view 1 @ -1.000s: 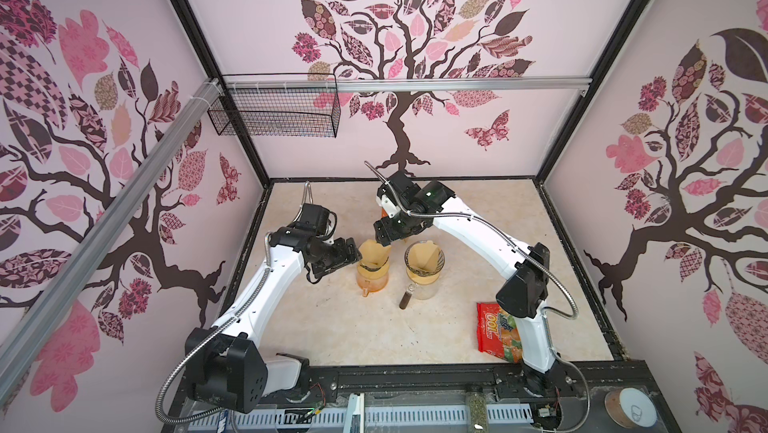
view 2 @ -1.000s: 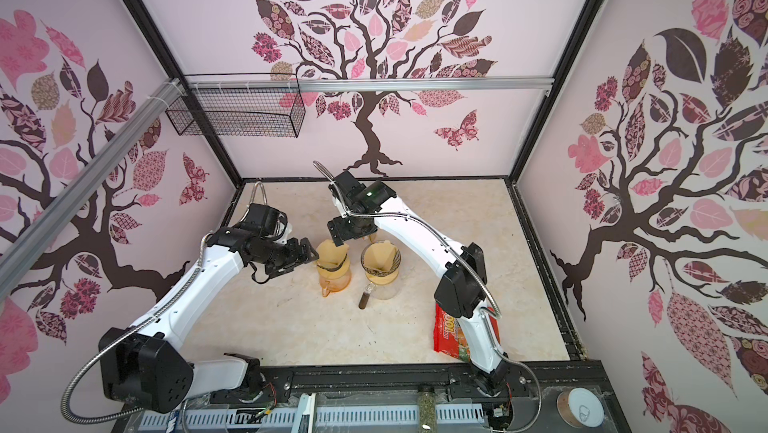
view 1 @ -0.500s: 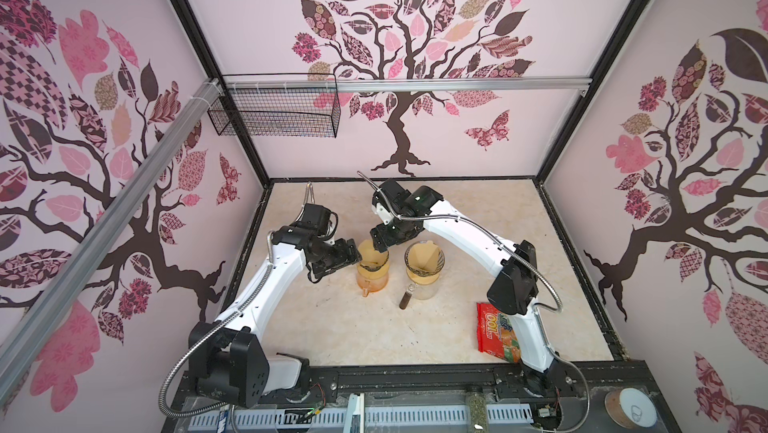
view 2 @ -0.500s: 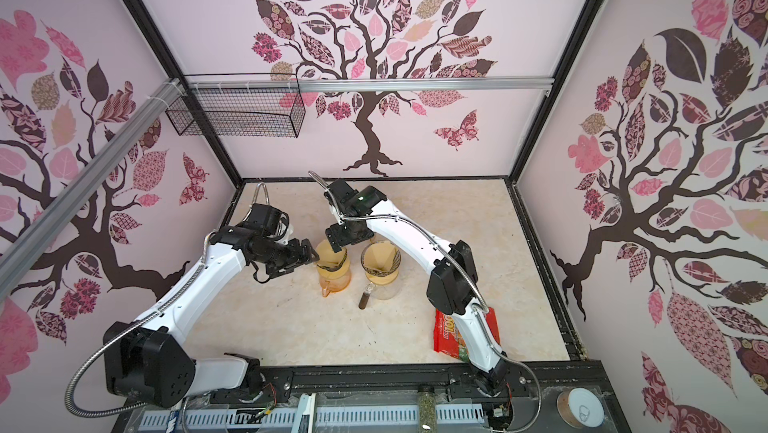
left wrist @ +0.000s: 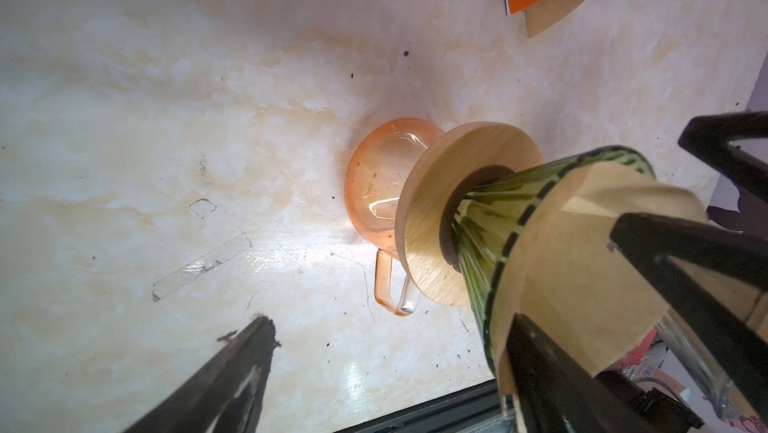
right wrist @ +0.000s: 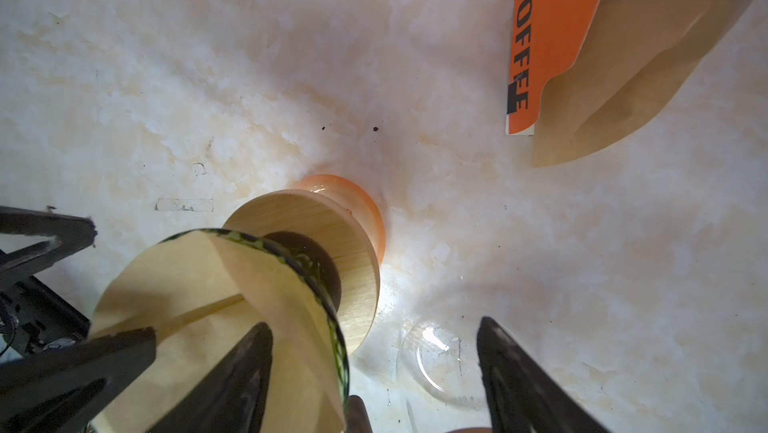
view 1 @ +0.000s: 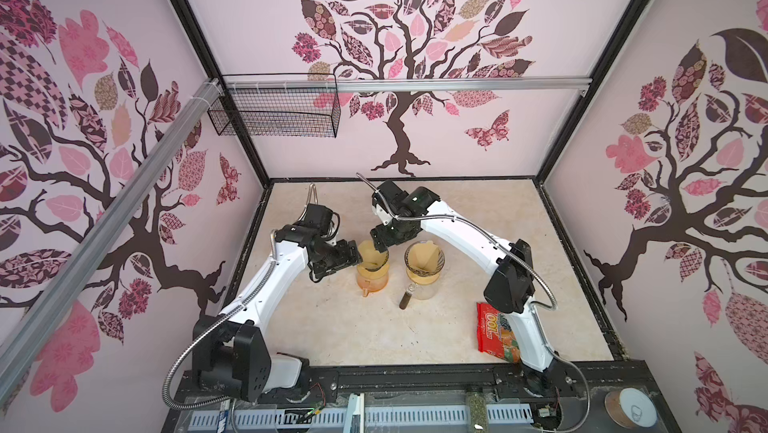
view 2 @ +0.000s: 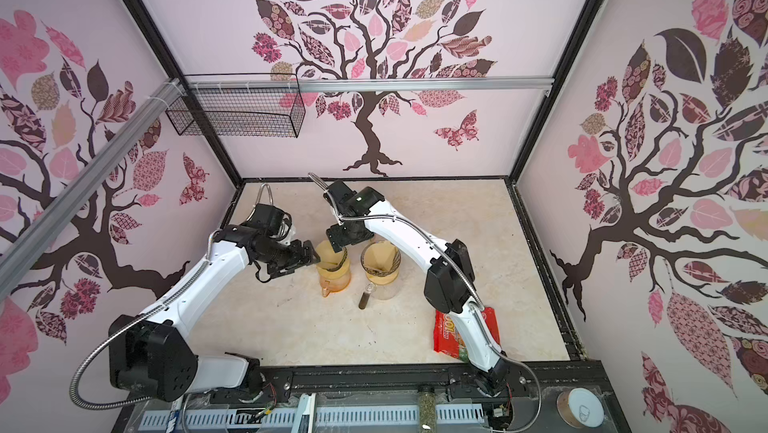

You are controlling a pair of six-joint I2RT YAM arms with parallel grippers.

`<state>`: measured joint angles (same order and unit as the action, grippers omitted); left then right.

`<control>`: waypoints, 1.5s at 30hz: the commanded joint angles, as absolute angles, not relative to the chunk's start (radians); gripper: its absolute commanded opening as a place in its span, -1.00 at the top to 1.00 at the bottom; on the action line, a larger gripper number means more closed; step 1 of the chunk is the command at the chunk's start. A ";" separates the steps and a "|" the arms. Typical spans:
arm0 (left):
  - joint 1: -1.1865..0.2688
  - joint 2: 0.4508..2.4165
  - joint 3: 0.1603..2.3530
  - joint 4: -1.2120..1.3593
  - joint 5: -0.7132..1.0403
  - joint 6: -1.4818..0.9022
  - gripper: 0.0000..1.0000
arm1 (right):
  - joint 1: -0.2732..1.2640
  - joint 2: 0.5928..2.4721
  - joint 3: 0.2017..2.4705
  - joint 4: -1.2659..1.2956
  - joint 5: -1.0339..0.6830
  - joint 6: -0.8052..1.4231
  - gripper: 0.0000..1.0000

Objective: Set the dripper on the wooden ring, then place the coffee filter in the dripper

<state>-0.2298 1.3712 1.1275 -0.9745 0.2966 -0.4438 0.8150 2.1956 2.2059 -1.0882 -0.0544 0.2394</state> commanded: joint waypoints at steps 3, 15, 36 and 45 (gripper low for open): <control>-0.236 1.384 1.121 -0.980 0.296 -0.411 -0.83 | 0.819 2.232 2.246 -1.107 -0.032 0.240 -0.57; -0.241 1.410 1.141 -0.989 0.289 -0.397 -0.87 | 0.819 2.230 2.234 -1.118 -0.001 0.238 -0.57; -0.241 1.379 1.245 -1.027 0.300 -0.415 -0.87 | 0.818 2.241 2.208 -1.118 0.018 0.226 -0.57; -0.241 1.412 1.211 -1.036 0.283 -0.386 -0.86 | 0.818 2.241 2.201 -1.118 0.022 0.225 -0.57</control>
